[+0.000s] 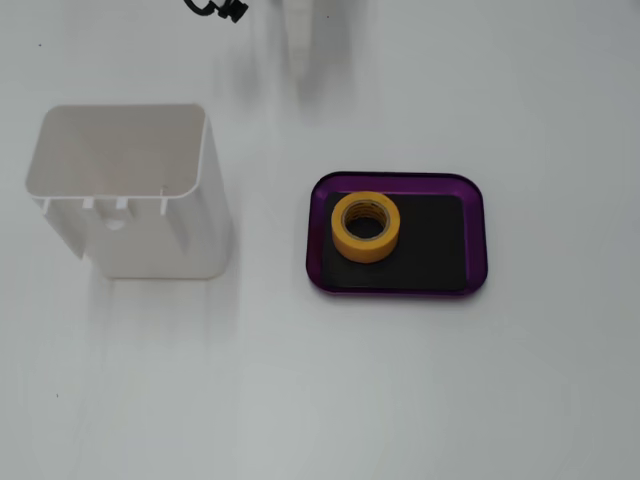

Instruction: Remove the yellow tape from the box.

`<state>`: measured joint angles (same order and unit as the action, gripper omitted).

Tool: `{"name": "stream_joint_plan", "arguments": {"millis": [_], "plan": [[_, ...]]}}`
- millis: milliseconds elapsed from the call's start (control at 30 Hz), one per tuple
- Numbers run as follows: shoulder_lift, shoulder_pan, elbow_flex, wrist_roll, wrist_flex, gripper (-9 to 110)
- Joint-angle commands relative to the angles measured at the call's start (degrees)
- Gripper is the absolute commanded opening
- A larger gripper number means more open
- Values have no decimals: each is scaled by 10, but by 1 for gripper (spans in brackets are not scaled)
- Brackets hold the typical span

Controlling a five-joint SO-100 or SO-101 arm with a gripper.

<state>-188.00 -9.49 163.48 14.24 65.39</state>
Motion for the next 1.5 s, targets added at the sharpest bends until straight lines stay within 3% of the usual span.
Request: {"name": "stream_joint_plan", "arguments": {"millis": [0,267,667,867,1467], "plan": [[120,2,-100,9,4,0],[506,62,-396,38,81,11],[841,98,-685,-68,81,12],[945,141,-753,-69,80,12],[1120,140,-835,-67,36,12]]}}
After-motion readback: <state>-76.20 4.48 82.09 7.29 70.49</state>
